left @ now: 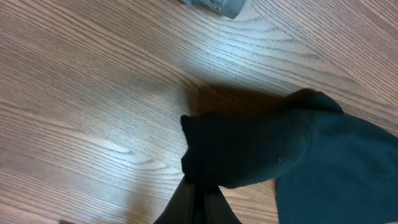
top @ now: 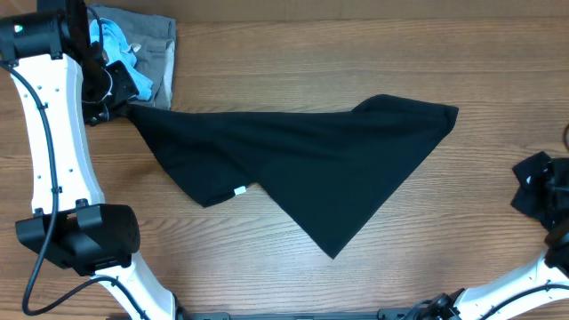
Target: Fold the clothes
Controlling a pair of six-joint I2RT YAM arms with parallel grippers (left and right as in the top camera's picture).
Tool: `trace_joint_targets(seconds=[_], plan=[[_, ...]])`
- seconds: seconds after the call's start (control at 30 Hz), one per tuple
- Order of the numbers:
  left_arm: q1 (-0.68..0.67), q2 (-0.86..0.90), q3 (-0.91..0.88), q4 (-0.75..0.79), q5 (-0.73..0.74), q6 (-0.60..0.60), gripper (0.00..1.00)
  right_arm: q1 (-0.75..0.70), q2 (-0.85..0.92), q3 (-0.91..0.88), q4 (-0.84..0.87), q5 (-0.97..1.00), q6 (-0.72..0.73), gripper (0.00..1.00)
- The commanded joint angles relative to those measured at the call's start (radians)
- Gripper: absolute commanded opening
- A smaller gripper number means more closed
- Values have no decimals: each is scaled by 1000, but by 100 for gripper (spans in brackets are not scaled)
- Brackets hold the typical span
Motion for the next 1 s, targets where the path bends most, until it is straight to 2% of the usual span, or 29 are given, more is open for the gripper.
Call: trace_joint_targets(seconds=[0.0, 0.07, 0.13, 0.2, 0.37, 0.57, 0.8, 0.97], plan=[[-14, 11, 0, -2, 7, -3, 4, 42, -29, 185, -97, -133, -37, 61], [-21, 11, 0, -2, 7, -3, 4, 73, -58, 251, -149, -132, -64, 66], [-31, 11, 0, -2, 7, -3, 5, 108, -97, 309, -191, -132, -91, 80], [-43, 11, 0, -2, 8, -3, 5, 139, -138, 347, -232, -134, -111, 84], [-72, 11, 0, -2, 54, -3, 5, 266, -274, 371, -408, -270, -249, 84], [-88, 11, 0, -2, 59, -3, 5, 453, -359, 367, -631, -260, -394, 82], [-98, 11, 0, -2, 78, -3, 6, 644, -489, 342, -748, -230, -386, 78], [-100, 11, 0, -2, 98, -3, 5, 769, -645, 171, -742, -137, -307, 79]])
